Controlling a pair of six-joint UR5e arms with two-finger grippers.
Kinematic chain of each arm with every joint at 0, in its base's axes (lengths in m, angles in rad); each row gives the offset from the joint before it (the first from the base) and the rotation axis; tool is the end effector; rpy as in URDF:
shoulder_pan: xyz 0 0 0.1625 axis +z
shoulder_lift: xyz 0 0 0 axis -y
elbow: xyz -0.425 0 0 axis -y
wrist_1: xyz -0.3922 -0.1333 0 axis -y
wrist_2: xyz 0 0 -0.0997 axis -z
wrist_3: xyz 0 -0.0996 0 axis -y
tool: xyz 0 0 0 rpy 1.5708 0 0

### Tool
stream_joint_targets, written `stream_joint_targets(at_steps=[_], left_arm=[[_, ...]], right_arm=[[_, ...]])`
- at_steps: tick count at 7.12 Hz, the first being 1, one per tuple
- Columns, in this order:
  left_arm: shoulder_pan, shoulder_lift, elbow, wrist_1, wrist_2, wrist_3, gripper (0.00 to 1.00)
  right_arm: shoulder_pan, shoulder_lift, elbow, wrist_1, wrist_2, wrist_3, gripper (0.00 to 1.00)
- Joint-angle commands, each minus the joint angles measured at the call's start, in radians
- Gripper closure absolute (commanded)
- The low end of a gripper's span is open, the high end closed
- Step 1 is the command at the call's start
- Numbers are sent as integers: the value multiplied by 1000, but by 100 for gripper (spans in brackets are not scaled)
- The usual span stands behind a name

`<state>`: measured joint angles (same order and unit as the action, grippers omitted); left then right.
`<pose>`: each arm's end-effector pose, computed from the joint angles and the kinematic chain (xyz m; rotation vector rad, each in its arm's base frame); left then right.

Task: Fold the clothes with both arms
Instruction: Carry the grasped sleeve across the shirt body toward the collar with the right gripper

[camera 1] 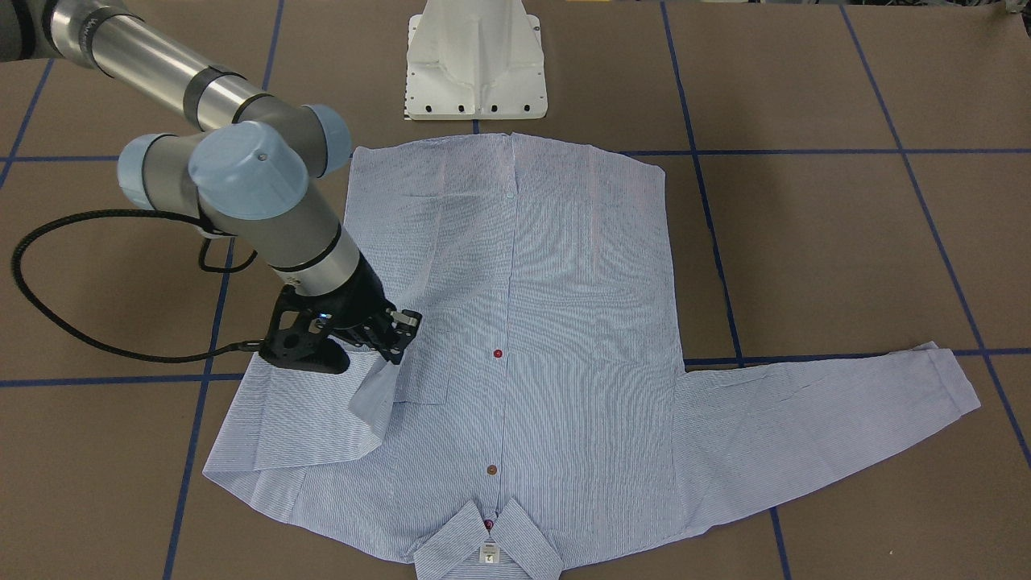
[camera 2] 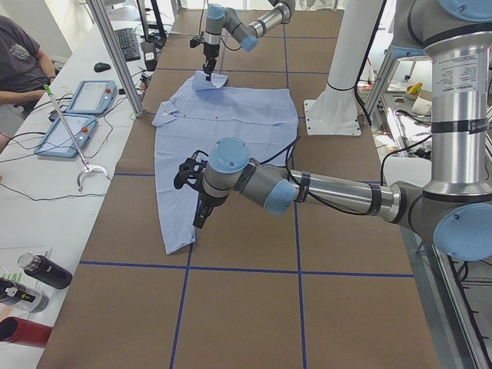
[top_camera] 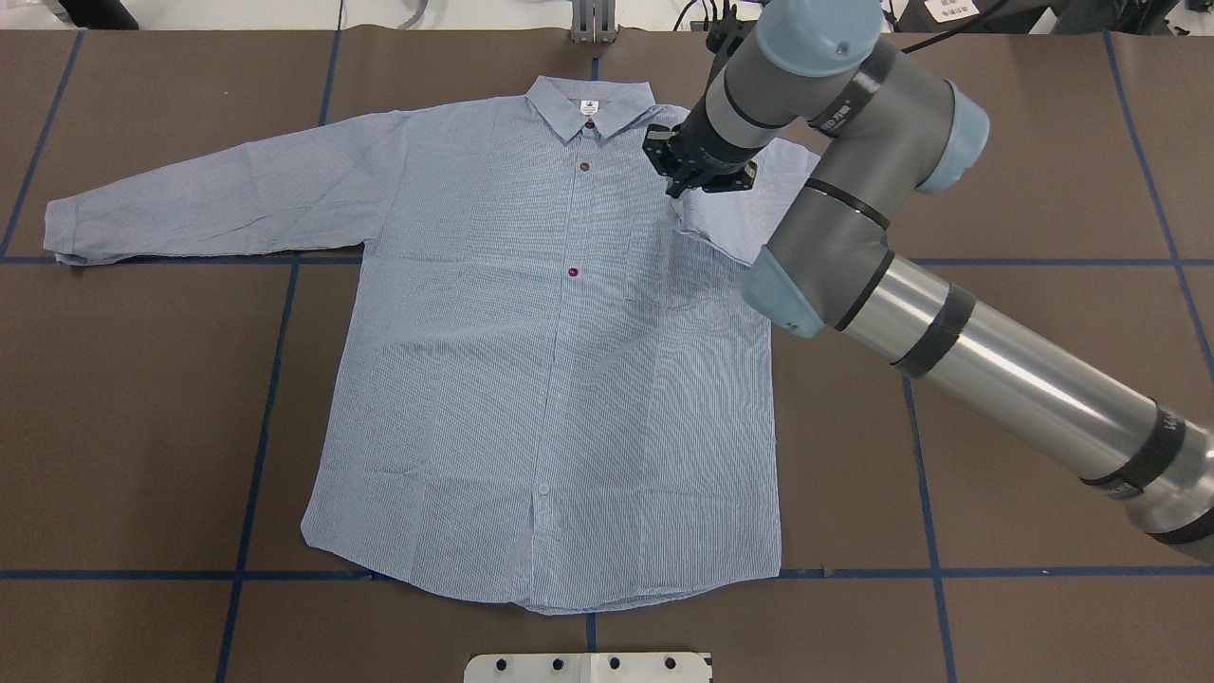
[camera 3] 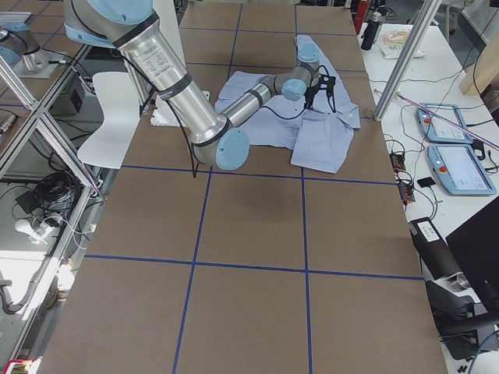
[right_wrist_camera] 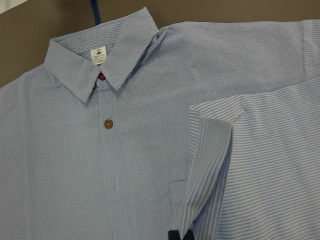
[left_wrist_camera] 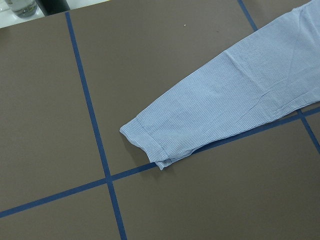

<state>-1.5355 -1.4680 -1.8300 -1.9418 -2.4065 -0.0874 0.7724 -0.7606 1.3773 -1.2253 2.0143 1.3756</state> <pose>-0.0430 -0.4654 0.5317 0.4447 0.8439 0.1722 -0.4802 -0.5943 0.1983 0.0785 -1.0298 0.3120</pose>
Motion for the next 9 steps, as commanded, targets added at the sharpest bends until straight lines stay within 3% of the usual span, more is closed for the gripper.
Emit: stream_joint_targets(at_steps=[1,3,6,9], left_arm=[[0,0,-2,-5,0,0,0],[0,0,-3,-5,-2,-2,0],[0,2,-3,-5,-3,-2,0],[0,2,-3,-5,-3,-3,0]], right_arm=[[-57,84,-93,68,-75,8,100],[-76,163,-187,124,-84,10,100],[-122,202,-204,127,-143,11,100],[-133,254,-292,171,-172,11,100]])
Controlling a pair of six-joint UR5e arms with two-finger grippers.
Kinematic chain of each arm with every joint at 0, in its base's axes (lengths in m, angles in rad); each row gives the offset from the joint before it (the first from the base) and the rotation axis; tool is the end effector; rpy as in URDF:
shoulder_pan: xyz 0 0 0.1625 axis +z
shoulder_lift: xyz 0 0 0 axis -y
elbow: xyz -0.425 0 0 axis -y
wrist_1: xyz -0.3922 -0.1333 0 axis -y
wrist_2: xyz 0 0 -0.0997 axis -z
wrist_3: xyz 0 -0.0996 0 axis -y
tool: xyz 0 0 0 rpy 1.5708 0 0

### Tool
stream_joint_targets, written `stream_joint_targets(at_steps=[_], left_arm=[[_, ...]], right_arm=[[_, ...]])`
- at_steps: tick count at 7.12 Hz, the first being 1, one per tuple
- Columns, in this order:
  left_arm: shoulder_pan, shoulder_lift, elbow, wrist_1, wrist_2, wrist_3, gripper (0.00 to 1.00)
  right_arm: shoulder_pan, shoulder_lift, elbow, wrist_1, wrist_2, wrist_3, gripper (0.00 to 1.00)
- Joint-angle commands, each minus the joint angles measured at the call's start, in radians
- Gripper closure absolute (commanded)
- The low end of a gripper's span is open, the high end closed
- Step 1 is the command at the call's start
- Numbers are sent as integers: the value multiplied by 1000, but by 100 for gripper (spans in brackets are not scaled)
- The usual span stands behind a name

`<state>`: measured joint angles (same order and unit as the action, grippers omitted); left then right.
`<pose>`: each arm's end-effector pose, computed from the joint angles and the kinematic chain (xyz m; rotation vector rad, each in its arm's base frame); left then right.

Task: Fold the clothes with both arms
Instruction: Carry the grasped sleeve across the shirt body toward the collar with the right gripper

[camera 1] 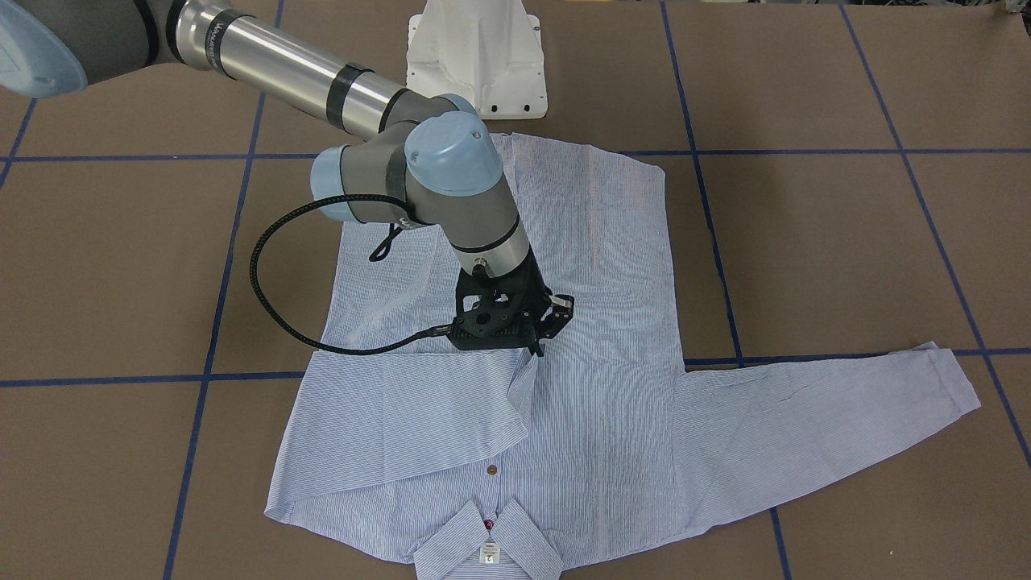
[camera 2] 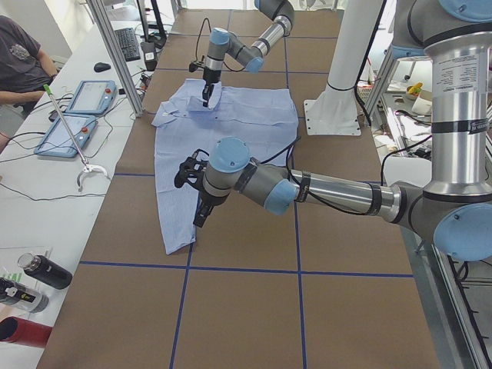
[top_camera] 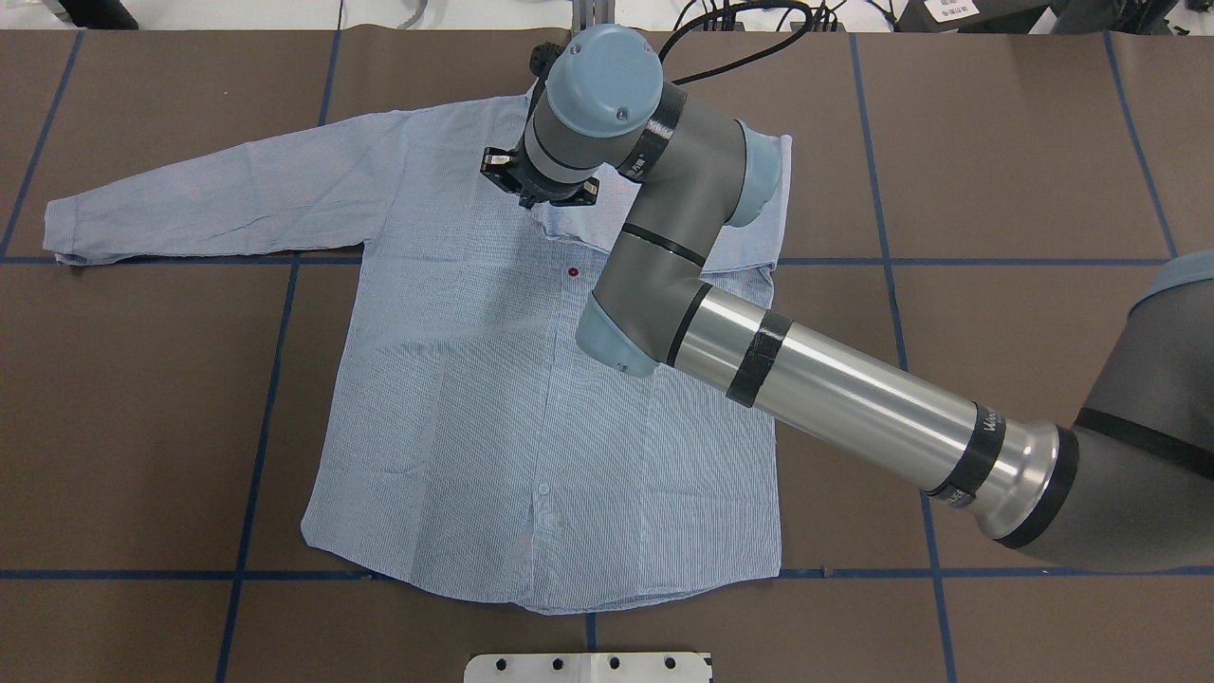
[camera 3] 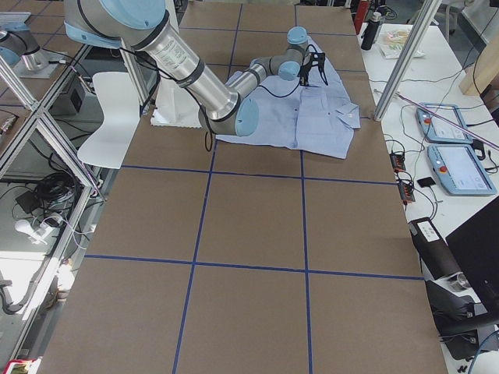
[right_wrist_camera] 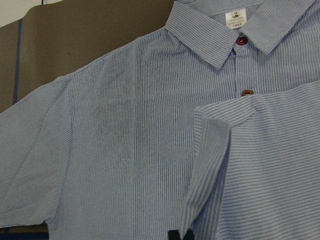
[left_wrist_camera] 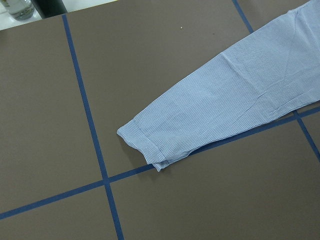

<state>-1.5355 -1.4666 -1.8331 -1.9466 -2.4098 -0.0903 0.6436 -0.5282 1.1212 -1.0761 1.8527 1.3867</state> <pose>-0.0428 -0.4646 0.5300 0.4492 0.8476 0.1731 -0.5953 -0.5785 0.1137 0.2027 -1.0932 0.2581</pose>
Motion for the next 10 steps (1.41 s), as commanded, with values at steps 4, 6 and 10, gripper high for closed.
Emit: stream_joint_targets(at_steps=[4,6,10], left_arm=[[0,0,-6,0,-2,-2,0],[0,0,-6,0,-2,-2,0],[0,0,-6,0,-2,-3,0]], right_arm=[[-22,56,-70,28,-44,5,100],[-45,65,-87,57,-85,5,100],[-55,100,-139,73,-104,6,100]])
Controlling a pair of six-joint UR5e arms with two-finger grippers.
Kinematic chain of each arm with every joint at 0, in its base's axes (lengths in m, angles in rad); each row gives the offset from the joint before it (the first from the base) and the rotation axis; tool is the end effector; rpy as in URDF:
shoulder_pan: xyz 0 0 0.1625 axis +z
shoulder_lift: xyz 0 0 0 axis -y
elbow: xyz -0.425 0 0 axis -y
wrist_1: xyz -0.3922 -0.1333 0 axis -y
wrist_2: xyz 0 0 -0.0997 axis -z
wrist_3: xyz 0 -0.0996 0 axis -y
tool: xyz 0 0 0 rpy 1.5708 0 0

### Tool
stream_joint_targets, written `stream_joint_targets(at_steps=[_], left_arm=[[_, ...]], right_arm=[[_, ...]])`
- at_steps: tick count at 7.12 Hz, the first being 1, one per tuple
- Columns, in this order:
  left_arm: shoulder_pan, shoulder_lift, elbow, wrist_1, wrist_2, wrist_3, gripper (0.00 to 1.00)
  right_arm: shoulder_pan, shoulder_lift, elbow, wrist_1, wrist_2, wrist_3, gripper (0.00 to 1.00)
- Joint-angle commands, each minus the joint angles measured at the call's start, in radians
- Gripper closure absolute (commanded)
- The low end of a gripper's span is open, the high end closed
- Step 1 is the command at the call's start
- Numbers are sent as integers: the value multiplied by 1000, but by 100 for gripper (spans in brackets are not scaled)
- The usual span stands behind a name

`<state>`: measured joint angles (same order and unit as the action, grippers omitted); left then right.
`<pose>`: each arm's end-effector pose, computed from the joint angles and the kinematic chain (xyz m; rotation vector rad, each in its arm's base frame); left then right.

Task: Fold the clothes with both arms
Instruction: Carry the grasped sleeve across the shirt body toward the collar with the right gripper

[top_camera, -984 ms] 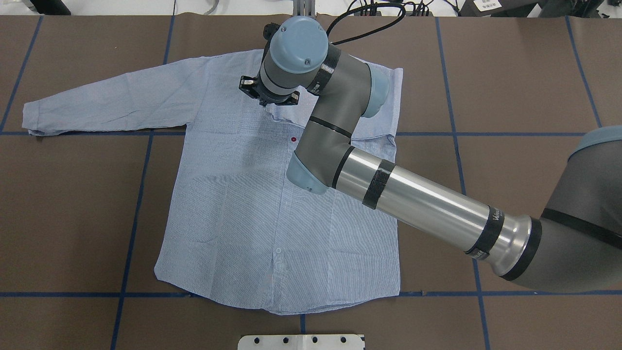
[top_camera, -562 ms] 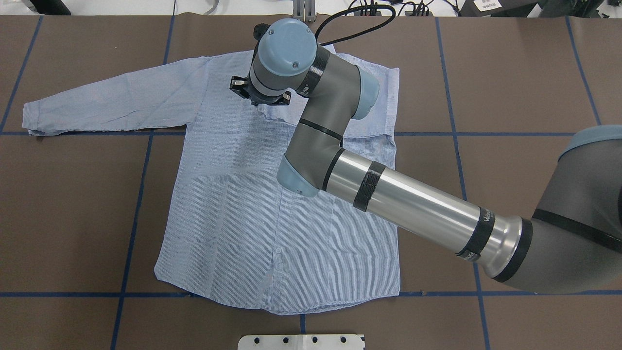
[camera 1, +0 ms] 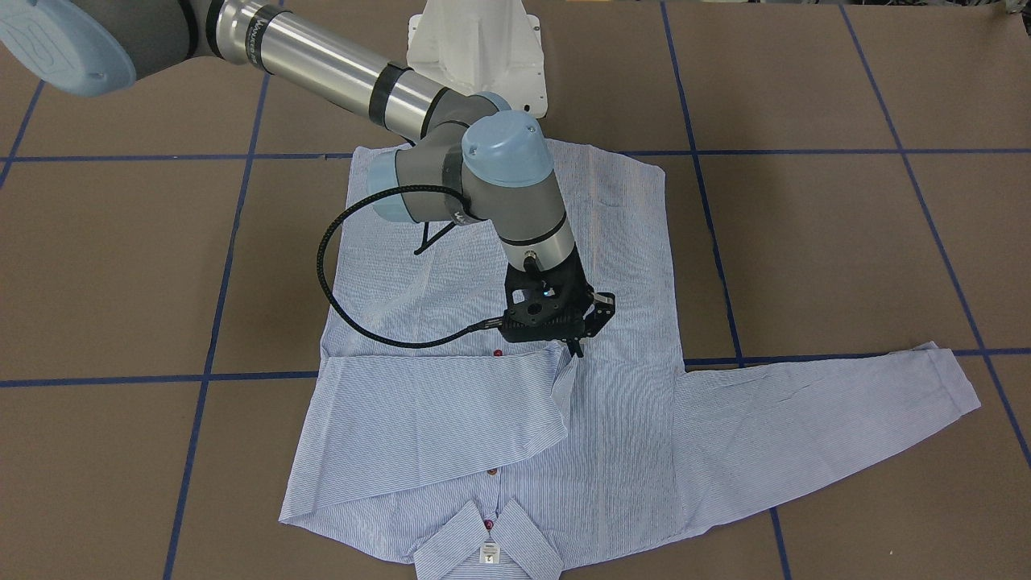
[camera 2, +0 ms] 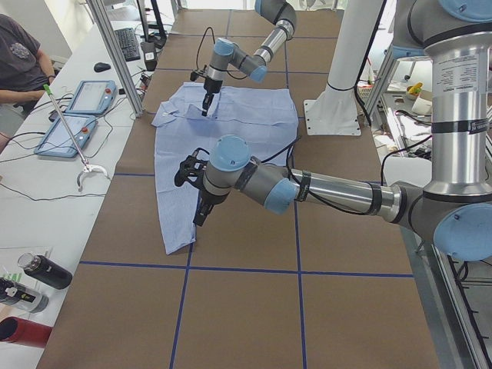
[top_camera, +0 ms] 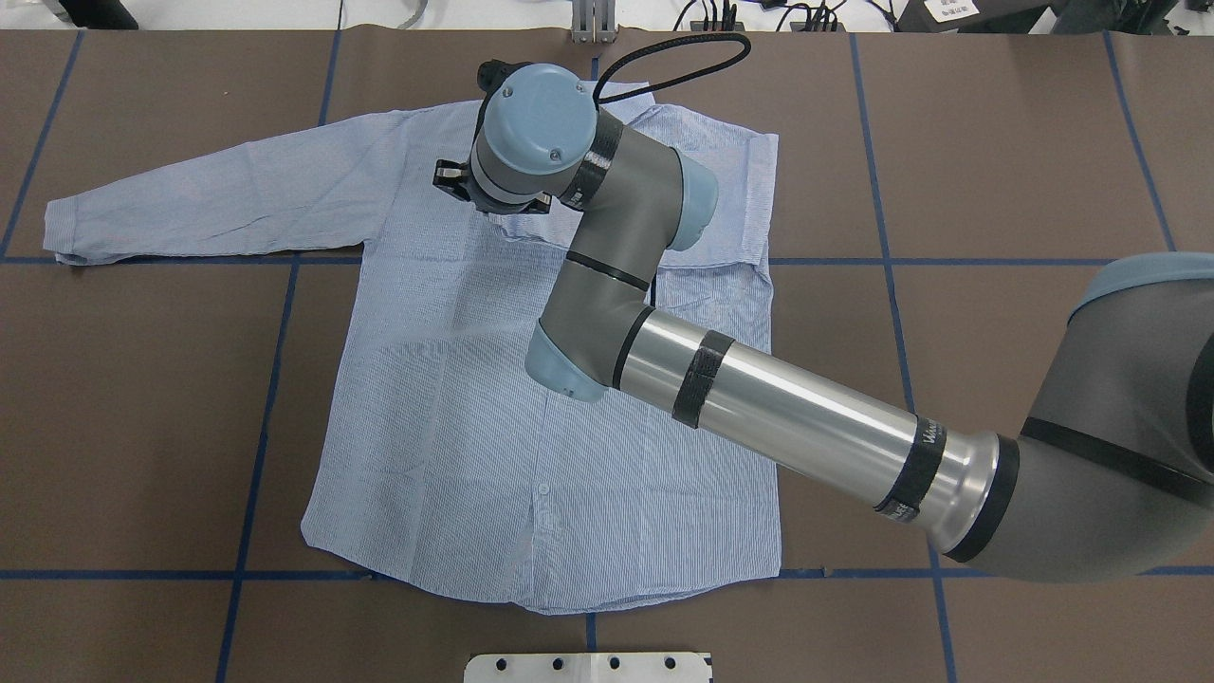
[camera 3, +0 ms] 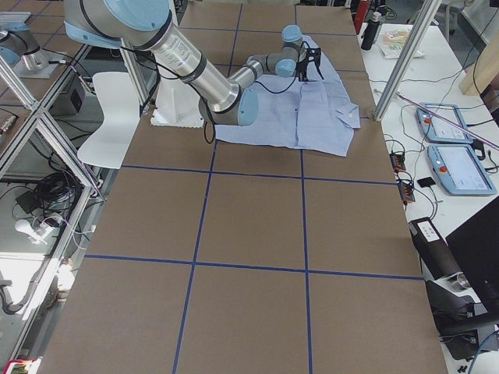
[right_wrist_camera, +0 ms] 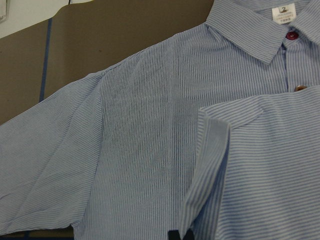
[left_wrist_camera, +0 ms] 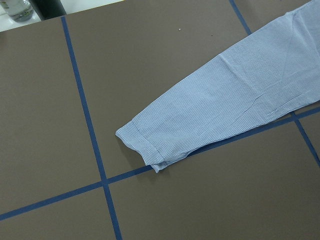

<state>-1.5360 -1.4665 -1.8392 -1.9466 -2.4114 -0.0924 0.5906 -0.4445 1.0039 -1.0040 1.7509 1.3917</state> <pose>-0.0430 -0.4641 0.5268 0.4539 0.8494 0.1737 -0.6396 -0.5678 0.0893 0.2735 -1.1043 0.2649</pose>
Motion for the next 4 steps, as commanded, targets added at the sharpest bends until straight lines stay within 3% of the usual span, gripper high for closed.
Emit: stream_joint_targets(at_steps=[1,2,3,4], left_arm=[[0,0,-2,0,0,-3,0],[0,-2,-2,-2,0,-33,0],[0,-2,0,-23,0,-39,0],[2,-2,18,-56,6,-43,0]], right_arm=[[-9,18,-25,1,-19,3,91],[-17,18,-25,1,-33,4,51],[-18,20,-27,1,-36,6,30],[-25,56,-68,-1,-60,6,3]])
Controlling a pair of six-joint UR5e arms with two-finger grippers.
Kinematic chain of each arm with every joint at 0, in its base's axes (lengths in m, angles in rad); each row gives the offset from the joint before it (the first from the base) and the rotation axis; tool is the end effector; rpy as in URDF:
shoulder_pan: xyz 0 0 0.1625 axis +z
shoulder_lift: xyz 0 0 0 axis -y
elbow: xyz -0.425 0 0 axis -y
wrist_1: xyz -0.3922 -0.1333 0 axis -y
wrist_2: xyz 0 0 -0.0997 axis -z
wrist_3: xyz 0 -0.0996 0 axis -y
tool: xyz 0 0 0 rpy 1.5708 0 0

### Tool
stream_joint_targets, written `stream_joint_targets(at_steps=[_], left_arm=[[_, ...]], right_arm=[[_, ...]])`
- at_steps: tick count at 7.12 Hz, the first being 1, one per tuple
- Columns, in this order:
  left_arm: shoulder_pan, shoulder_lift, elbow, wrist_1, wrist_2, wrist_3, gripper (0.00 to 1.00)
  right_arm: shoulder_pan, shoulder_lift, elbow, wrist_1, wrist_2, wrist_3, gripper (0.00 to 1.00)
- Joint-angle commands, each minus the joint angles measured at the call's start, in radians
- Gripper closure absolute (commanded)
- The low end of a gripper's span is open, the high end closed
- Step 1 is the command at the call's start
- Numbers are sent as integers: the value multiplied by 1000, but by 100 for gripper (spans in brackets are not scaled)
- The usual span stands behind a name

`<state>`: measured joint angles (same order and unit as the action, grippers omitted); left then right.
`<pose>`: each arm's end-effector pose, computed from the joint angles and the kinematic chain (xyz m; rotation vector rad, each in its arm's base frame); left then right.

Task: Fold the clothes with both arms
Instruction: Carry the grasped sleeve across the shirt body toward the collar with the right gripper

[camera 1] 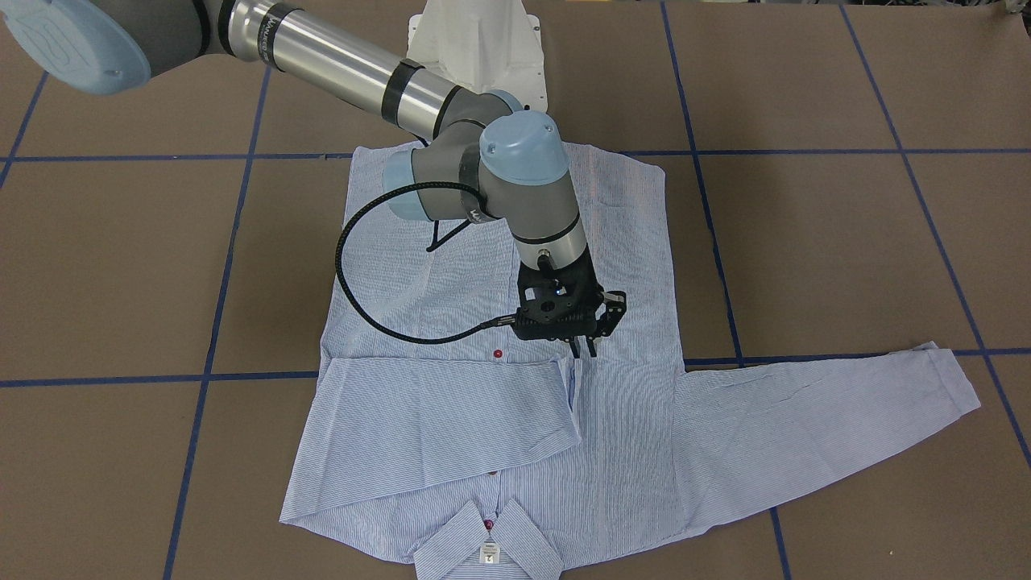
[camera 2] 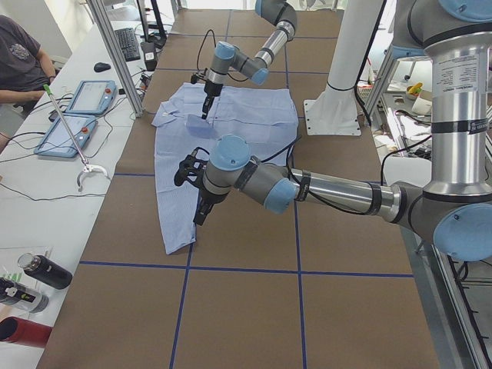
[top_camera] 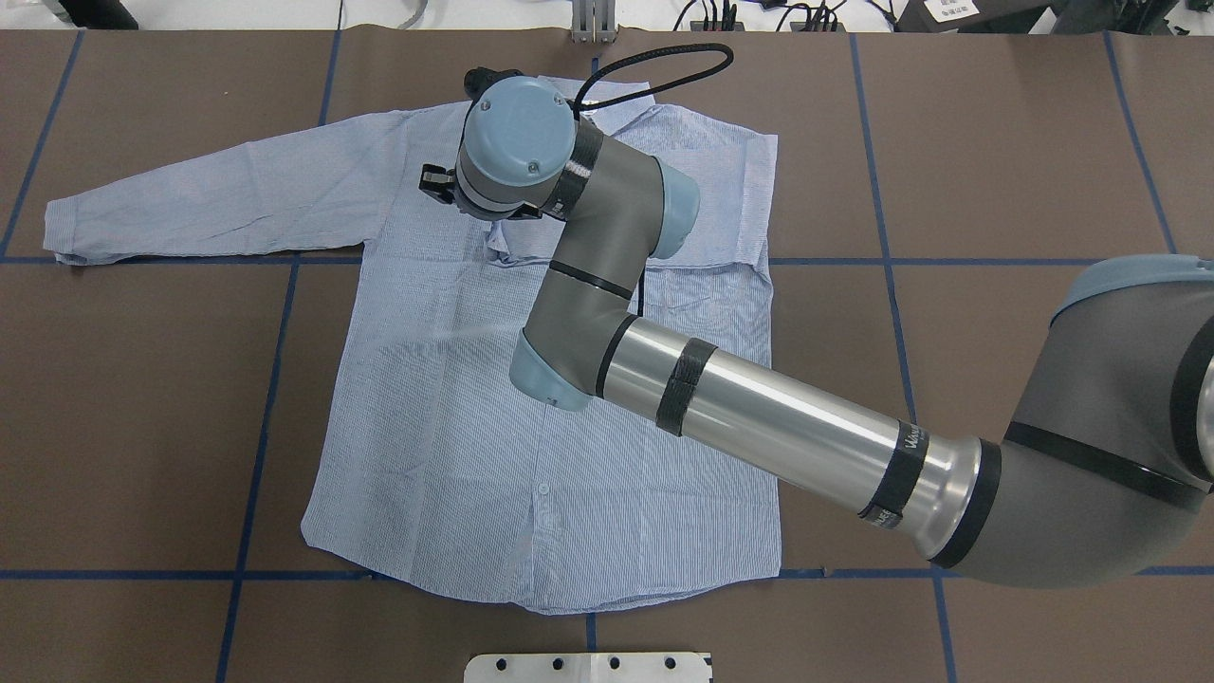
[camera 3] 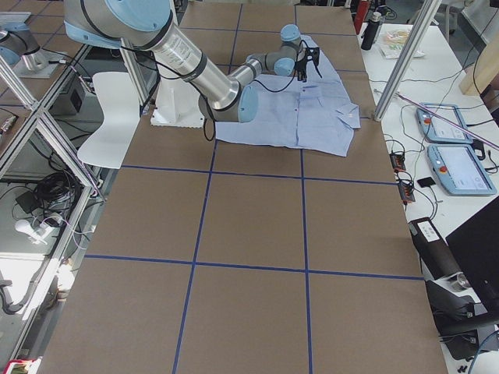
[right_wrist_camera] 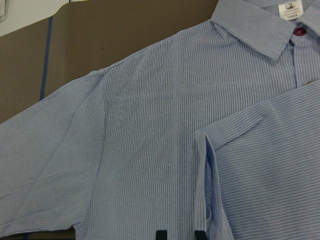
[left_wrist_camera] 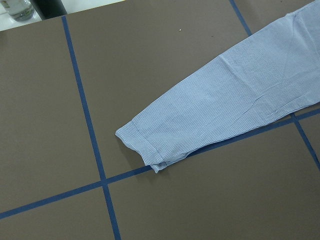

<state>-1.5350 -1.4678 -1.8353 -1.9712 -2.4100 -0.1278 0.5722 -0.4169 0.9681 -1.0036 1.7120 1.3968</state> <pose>-0.0426 -0.4650 0.5254 0.4590 0.8556 0.1510 -0.6542 -0.5632 0.0826 0.2904 -1.0893 0.2764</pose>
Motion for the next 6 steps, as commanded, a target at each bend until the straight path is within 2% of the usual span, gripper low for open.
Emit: stream_joint_targets(at_steps=[1,3,4,5,6], left_arm=[[13,-35,63,-35,6,-22,0],[125,-130,199,-128,14,-100,1],[134,-159,320,-284,81,-136,0],[180,-207,473,-433,91,-265,1],[235,-263,585,-475,89,-405,1]], right_arm=[[-18,52,-57,-1,-55,2,2],[-17,50,-51,-38,-55,28,2],[7,44,-10,-129,-34,74,2],[53,2,59,-223,34,74,2],[95,-85,189,-271,93,76,2]])
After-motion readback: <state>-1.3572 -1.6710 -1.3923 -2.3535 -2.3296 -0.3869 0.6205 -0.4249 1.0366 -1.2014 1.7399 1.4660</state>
